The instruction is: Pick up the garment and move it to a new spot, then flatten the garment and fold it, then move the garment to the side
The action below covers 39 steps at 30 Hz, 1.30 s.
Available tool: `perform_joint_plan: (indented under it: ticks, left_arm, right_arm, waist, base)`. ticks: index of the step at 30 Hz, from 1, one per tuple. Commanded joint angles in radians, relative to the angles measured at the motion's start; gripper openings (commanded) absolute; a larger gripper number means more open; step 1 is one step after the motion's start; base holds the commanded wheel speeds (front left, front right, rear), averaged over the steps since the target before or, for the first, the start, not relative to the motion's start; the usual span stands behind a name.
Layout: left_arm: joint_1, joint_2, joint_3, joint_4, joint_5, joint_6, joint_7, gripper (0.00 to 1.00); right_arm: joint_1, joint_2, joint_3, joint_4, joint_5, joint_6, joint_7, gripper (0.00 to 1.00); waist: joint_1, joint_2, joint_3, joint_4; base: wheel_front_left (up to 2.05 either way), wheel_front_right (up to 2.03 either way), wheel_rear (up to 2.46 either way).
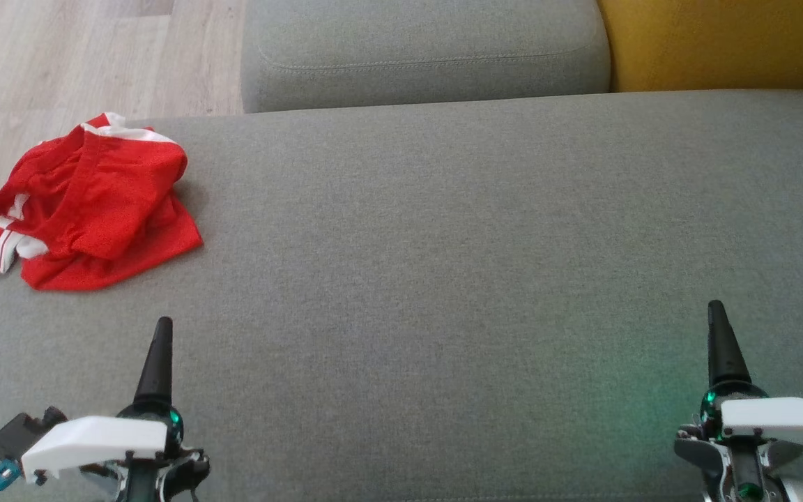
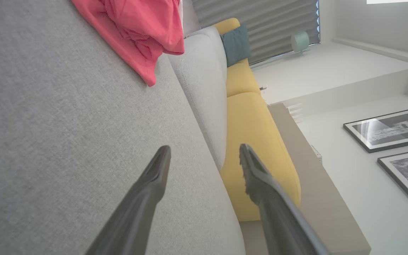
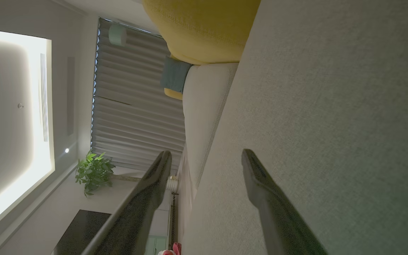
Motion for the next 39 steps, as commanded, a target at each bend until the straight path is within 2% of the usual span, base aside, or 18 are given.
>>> perform_joint_plan:
  ticks: [1, 21, 39]
  left_arm:
    - [-0.029, 0.012, 0.005, -0.049, 0.039, 0.006, -0.015, 1.0]
    - [-0.004, 0.015, -0.028, -0.125, 0.334, 0.052, -0.073, 1.0]
    - [0.025, 0.017, -0.05, -0.149, 0.576, 0.084, -0.123, 1.0]
  right_arm:
    - [-0.05, -0.005, 0.014, -0.048, -0.04, 0.002, -0.013, 1.0]
    - [-0.066, -0.007, 0.09, -0.1, -0.336, 0.004, -0.072, 1.0]
    - [-0.087, -0.008, 0.154, -0.072, -0.606, 0.005, -0.123, 1.0]
  waist:
    - [0.0, 0.0, 0.0, 0.0]
    - [0.0, 0.0, -0.007, -0.007]
    - [0.0, 0.0, -0.016, -0.016]
  base:
    - [0.0, 0.0, 0.0]
    - [0.0, 0.0, 0.0]
    - [0.0, 0.0, 0.0]
